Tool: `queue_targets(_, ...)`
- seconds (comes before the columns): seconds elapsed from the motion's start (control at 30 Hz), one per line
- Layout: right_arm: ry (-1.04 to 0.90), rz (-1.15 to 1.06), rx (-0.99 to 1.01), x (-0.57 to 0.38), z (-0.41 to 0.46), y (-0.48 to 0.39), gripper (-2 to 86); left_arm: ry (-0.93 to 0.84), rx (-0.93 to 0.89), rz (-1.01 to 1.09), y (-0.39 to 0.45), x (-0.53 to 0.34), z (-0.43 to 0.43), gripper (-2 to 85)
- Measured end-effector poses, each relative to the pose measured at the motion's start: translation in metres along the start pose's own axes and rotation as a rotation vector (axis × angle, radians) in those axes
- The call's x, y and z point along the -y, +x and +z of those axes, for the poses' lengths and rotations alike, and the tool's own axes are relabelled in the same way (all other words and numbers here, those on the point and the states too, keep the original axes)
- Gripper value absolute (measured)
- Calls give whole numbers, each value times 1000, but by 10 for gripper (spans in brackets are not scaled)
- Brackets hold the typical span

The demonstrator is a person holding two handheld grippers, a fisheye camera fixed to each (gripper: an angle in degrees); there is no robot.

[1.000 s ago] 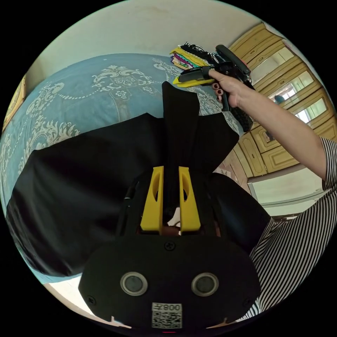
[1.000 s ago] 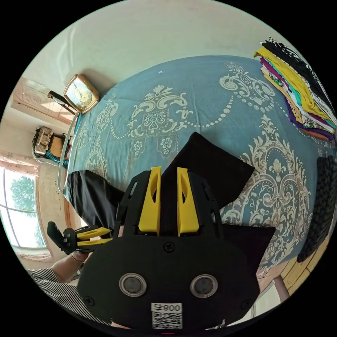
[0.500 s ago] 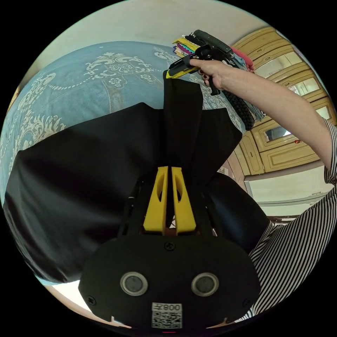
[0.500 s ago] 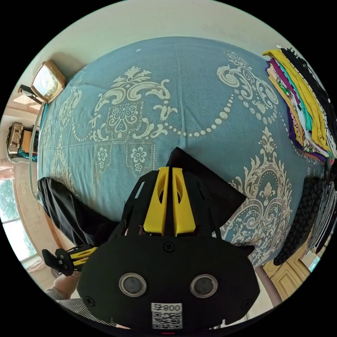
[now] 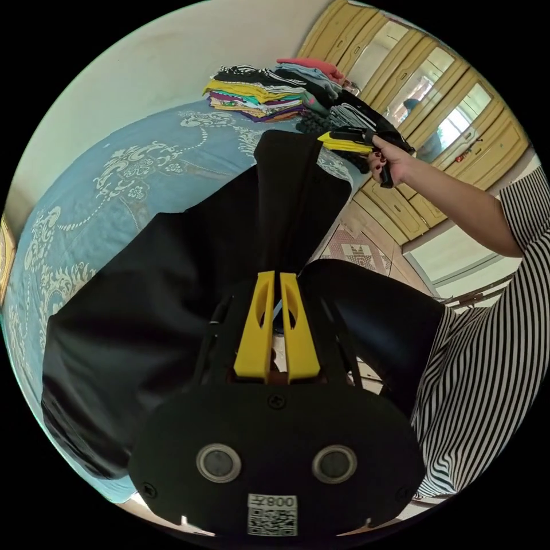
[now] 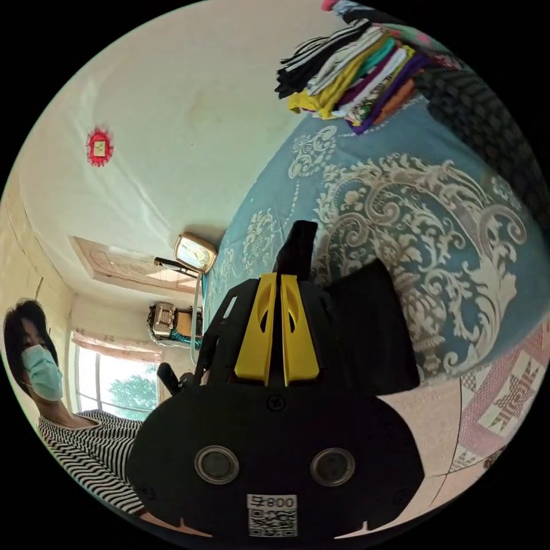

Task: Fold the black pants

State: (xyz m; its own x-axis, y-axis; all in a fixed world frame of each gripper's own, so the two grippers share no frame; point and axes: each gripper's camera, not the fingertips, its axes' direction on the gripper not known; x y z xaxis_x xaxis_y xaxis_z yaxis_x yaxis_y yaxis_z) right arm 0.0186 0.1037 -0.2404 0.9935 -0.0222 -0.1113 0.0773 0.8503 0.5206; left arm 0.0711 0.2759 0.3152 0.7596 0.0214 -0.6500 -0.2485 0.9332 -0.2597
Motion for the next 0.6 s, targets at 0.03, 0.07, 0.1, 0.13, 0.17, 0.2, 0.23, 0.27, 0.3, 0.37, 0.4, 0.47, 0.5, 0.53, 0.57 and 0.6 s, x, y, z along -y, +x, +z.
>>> queue_targets(0.03, 7, 63, -1, -14, -12, 26, 16, -29, 13, 19, 7, 8, -1, 19)
queue_targets(0.07, 12, 88, -5, -20, -17, 37, 17, -40, 22, 27, 11, 11, -1, 19)
queue_targets(0.1, 19, 128, -15, -31, -26, 55, 21, -57, 35, 32, 17, 18, -5, 19)
queue_targets(0.13, 22, 154, -25, -39, -32, 69, 26, -68, 42, 36, 22, 25, -9, 19)
queue_targets(0.17, 28, 170, -24, -41, -34, 75, 28, -73, 47, 39, 24, 28, -12, 19)
queue_targets(0.2, 38, 184, 6, -45, -38, 86, 35, -80, 53, 43, 28, 35, -18, 19)
queue_targets(0.23, 44, 196, 35, -46, -40, 94, 44, -86, 57, 43, 32, 42, -24, 19)
queue_targets(0.27, 48, 202, 40, -46, -41, 98, 52, -89, 60, 44, 34, 45, -26, 18)
queue_targets(0.3, 50, 211, 21, -45, -43, 103, 67, -95, 64, 43, 38, 51, -32, 18)
queue_targets(0.37, 36, 216, -11, -44, -46, 108, 78, -100, 73, 41, 43, 59, -41, 18)
queue_targets(0.4, 39, 227, -15, -45, -49, 112, 80, -104, 82, 44, 48, 65, -46, 18)
queue_targets(0.47, 43, 245, -14, -47, -53, 119, 81, -112, 95, 47, 54, 72, -54, 18)
queue_targets(0.5, 44, 257, -21, -49, -54, 124, 81, -120, 101, 49, 58, 76, -58, 18)
queue_targets(0.53, 41, 264, -30, -49, -54, 127, 81, -126, 110, 52, 62, 81, -62, 18)
queue_targets(0.57, 35, 265, -37, -49, -54, 128, 80, -129, 114, 54, 64, 83, -65, 17)
queue_targets(0.6, 17, 262, -53, -49, -54, 130, 80, -134, 124, 59, 68, 88, -70, 17)
